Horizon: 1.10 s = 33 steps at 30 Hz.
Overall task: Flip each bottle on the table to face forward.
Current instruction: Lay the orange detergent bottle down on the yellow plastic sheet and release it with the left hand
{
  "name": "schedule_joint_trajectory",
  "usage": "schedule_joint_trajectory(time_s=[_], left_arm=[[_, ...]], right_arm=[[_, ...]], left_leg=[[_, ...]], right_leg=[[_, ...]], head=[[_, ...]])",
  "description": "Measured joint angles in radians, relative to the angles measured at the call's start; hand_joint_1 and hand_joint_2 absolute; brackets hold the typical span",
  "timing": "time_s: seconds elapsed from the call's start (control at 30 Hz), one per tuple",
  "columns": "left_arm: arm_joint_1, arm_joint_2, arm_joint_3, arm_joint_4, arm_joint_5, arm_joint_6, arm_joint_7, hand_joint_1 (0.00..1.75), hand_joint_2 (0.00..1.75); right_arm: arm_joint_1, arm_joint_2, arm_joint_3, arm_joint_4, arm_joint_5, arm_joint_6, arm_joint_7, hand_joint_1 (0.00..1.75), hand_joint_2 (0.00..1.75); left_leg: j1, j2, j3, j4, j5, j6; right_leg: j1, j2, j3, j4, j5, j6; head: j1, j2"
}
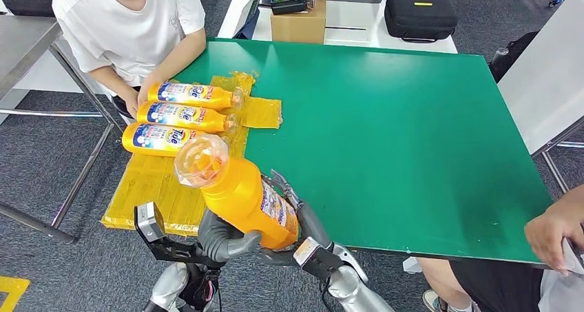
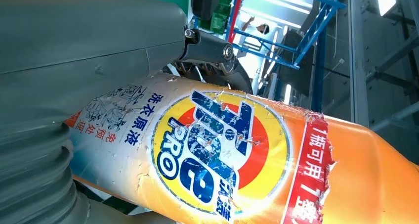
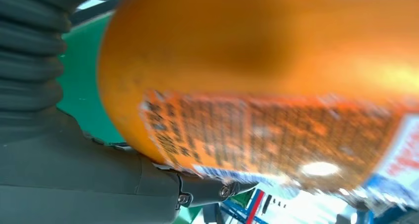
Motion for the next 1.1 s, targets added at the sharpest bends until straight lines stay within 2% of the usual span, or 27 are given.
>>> schedule_joint_trajectory(time_s=[0.1, 0.2, 0.3, 0.47, 0.53, 0.73, 0.9, 1.1], left_arm=[[0.005, 0.005, 0.006, -0.008, -0.023, 0.021, 0.000, 1.75, 1.75], [0.017, 0.014, 0.022, -0.020, -0.099, 0.088, -0.001, 1.75, 1.75], [0.033, 0.025, 0.047, -0.031, -0.172, 0.155, -0.005, 1.75, 1.75], [0.052, 0.037, 0.089, -0.053, -0.499, 0.423, 0.000, 1.75, 1.75], [0.052, 0.040, 0.106, -0.054, -0.589, 0.500, 0.016, 1.75, 1.75], [0.049, 0.048, 0.166, -0.044, -0.725, 0.604, 0.036, 1.75, 1.75], [0.022, 0.060, 0.205, -0.016, -0.948, 0.711, 0.067, 1.75, 1.75], [-0.043, 0.086, 0.216, 0.077, -1.158, 0.725, 0.135, 1.75, 1.75]], right_arm=[[0.023, -0.003, -0.004, -0.014, -0.006, -0.056, 0.001, 0.00, 0.00], [0.071, -0.011, -0.025, -0.057, -0.044, -0.153, 0.002, 0.00, 0.00], [0.102, -0.019, -0.055, -0.085, -0.060, -0.209, 0.002, 0.00, 0.00], [0.167, -0.038, -0.080, -0.115, -0.025, -0.285, 0.002, 0.00, 0.00], [0.189, -0.047, -0.088, -0.129, -0.016, -0.307, 0.002, 0.00, 0.00], [0.250, -0.074, -0.121, -0.181, 0.007, -0.353, 0.002, 0.00, 0.00], [0.286, -0.090, -0.161, -0.235, 0.027, -0.355, 0.002, 0.00, 0.00], [0.306, -0.095, -0.194, -0.283, 0.044, -0.309, 0.002, 0.00, 0.00]], left_leg=[[0.000, 0.000, 0.000, 0.000, 0.000, 0.000], [0.000, -0.001, -0.001, 0.000, 0.000, 0.000], [0.000, 0.001, -0.001, 0.000, 0.000, 0.000], [0.000, 0.000, -0.001, 0.000, 0.000, 0.000], [0.000, 0.000, -0.001, 0.000, 0.000, 0.000], [0.000, 0.000, -0.001, 0.000, 0.000, 0.000], [0.000, 0.000, -0.001, 0.000, 0.000, 0.000], [0.000, 0.001, -0.001, 0.000, 0.000, 0.000]], right_leg=[[0.000, 0.000, 0.000, 0.000, 0.000, 0.000], [0.000, 0.000, 0.000, 0.000, 0.000, 0.000], [0.000, 0.000, -0.001, 0.000, 0.000, 0.000], [0.000, 0.000, -0.001, 0.000, 0.000, 0.000], [0.000, 0.000, -0.001, 0.000, 0.000, 0.000], [0.000, 0.000, -0.001, 0.000, 0.000, 0.000], [0.000, 0.000, -0.001, 0.000, 0.000, 0.000], [0.000, 0.000, -0.001, 0.000, 0.000, 0.000]], head=[[0.000, 0.000], [0.000, 0.000], [0.000, 0.000], [0.000, 0.000], [0.000, 0.000], [0.000, 0.000], [0.000, 0.000], [0.000, 0.000]])
